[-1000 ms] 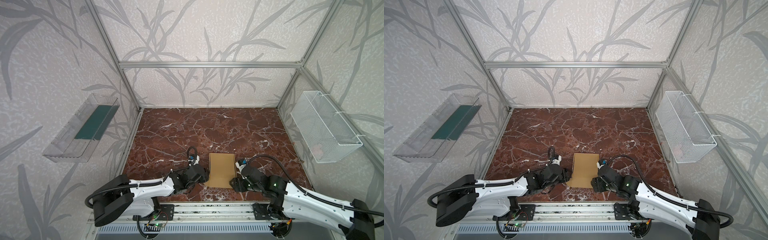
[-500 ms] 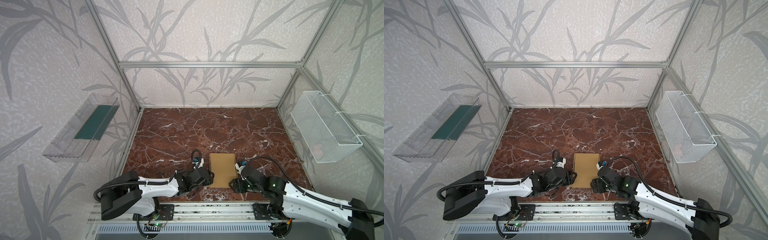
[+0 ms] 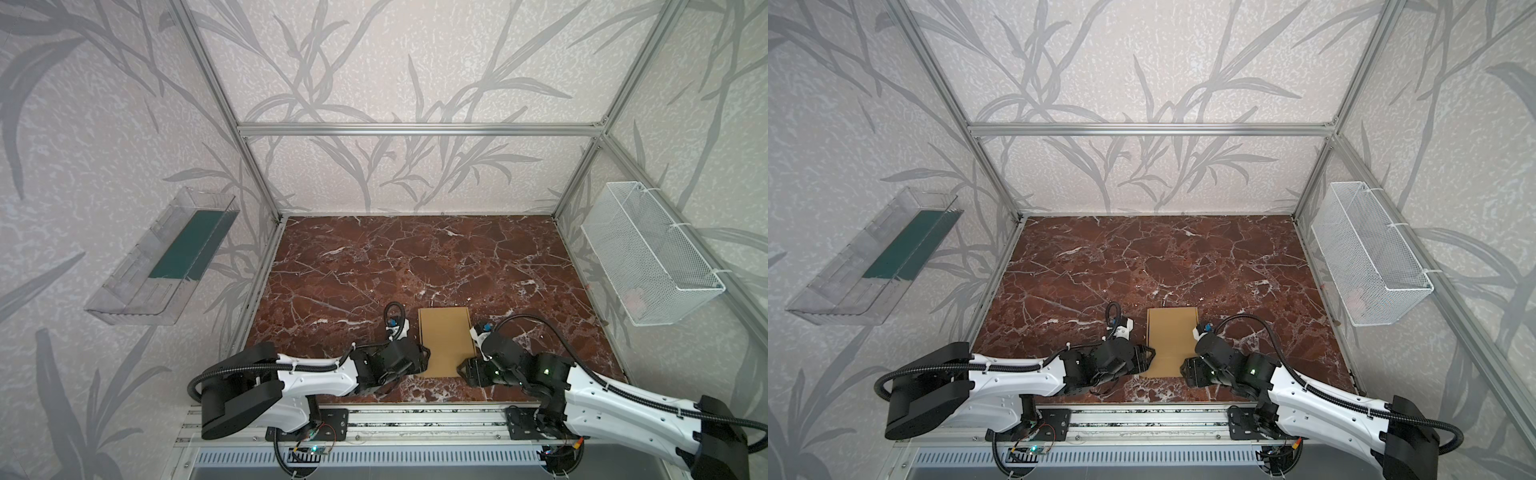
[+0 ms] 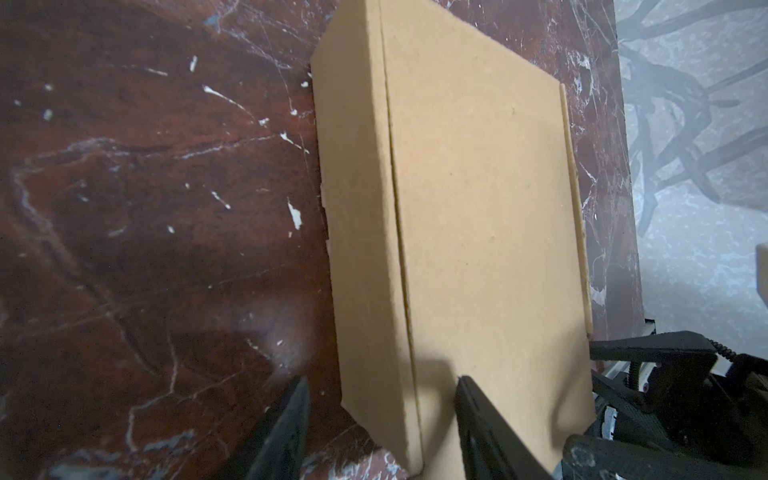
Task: Fold the paper box
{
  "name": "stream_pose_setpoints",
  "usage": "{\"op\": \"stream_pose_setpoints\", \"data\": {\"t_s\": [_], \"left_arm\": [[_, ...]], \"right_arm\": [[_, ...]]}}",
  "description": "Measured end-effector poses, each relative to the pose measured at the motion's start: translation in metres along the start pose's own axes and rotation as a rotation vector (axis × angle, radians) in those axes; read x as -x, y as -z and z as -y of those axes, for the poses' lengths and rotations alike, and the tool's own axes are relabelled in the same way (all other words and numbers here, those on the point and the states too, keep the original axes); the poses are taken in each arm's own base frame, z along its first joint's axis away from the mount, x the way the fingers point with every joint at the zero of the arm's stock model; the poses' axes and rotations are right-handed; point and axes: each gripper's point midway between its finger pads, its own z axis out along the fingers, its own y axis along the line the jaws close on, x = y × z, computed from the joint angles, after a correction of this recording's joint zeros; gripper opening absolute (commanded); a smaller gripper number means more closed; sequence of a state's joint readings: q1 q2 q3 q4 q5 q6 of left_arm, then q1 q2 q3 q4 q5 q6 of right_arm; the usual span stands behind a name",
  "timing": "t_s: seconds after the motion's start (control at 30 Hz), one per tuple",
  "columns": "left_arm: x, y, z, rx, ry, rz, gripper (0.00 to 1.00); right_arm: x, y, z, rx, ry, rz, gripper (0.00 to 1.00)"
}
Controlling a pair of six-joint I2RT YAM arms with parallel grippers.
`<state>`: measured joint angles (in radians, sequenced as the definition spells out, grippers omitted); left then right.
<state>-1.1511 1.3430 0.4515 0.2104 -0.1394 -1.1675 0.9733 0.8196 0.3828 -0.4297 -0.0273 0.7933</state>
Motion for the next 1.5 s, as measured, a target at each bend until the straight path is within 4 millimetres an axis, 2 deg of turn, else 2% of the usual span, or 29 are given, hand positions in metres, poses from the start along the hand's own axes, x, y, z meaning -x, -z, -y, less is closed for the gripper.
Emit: {"op": "stream_pose_setpoints", "data": {"t_s": [0.27,0.57,0.9,1.03,1.23,1.5], "left_arm": [[0.002,0.005,0.0,0.001,0.006,0.003,0.57],[0.011,0.019,0.013,-0.05,0.038,0.03,0.56],[0.008,0.028,0.005,-0.017,0.038,0.013,0.54],[0.009,0.032,0.008,-0.031,0.041,0.018,0.52],[-0.002,0.027,0.009,-0.028,0.033,-0.014,0.51],[-0.016,0.018,0.0,-0.01,0.048,-0.043,0.5]], "right_arm": [[0.0,-0.002,0.001,0.0,-0.003,0.001,0.66],[0.001,-0.002,0.002,-0.007,-0.003,0.009,0.63],[0.001,-0.003,0.002,-0.007,-0.003,0.008,0.6],[0.001,-0.004,0.002,-0.005,-0.005,0.009,0.59],[0.001,-0.005,0.001,-0.003,-0.008,0.011,0.58],[0.001,-0.006,0.001,-0.001,-0.011,0.012,0.57]]}}
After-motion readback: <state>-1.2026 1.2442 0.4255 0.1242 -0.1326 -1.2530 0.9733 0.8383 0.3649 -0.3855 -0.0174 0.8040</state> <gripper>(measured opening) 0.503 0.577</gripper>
